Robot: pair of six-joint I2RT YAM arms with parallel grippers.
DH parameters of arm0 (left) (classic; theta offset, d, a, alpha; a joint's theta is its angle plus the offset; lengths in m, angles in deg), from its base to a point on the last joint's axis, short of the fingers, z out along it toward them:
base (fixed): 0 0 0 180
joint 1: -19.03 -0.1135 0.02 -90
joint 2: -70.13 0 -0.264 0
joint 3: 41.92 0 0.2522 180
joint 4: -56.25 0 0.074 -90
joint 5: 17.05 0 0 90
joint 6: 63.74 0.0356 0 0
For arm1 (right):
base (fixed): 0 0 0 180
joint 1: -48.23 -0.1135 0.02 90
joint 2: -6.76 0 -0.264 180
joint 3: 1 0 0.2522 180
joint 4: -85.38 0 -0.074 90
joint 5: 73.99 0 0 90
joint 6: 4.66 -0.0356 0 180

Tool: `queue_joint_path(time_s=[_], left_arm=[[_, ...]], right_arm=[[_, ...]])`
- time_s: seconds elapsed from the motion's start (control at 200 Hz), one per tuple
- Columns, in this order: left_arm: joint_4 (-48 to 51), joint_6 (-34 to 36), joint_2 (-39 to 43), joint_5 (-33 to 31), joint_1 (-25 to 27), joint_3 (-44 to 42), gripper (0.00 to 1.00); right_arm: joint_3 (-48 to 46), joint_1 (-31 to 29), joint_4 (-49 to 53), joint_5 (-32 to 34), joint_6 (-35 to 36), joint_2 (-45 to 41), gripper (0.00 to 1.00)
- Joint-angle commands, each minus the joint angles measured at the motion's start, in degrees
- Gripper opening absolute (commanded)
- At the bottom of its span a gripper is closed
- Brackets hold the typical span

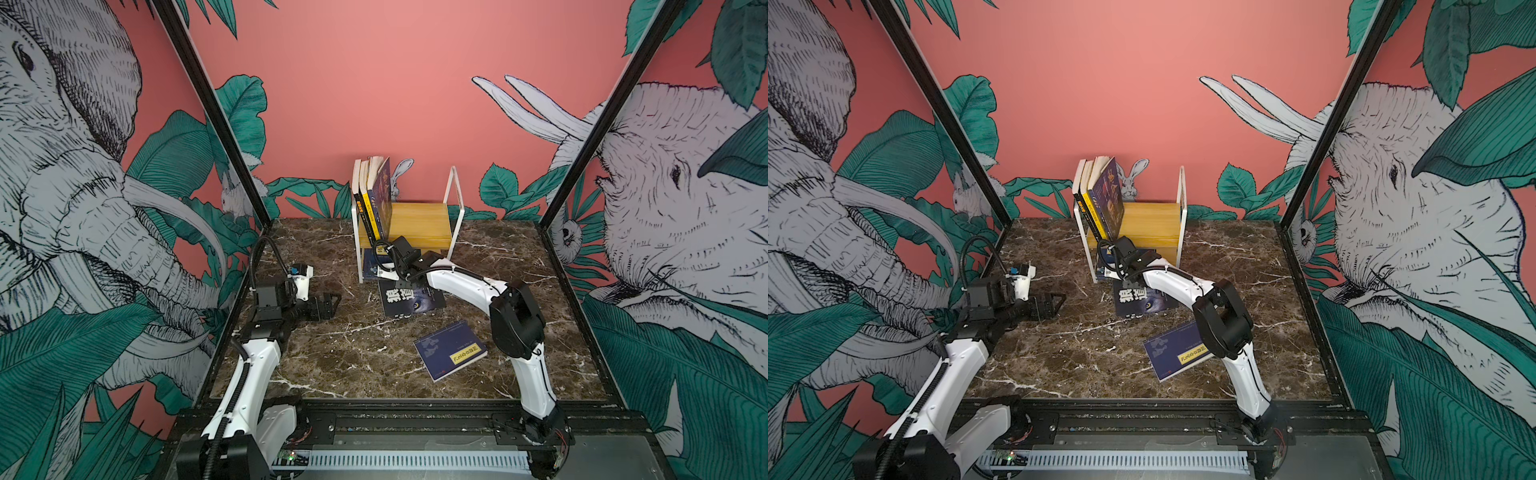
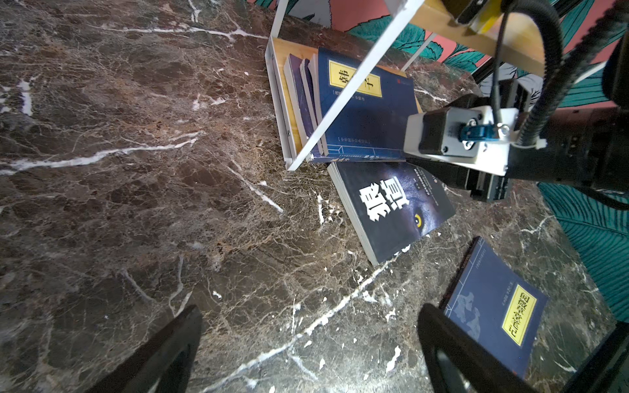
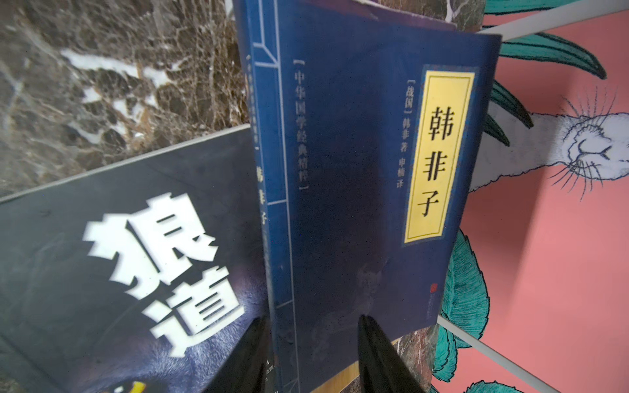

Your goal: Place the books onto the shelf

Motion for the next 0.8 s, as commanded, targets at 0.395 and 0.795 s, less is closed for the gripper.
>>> queue_joint_path(time_s=[0.395, 0.795], left_arm=[[-0.27, 0.09, 1.12, 1.37, -0.29, -0.85, 0.99], [-0.40, 0.17, 1.38, 1.10, -0.35, -0.94, 0.99]], right_arm=[[-11.28, -0.35, -11.65, -1.21, 3.05, -6.94, 0.41], [-10.95, 0.91, -10.63, -2.42, 2.46, -5.96, 0.41]])
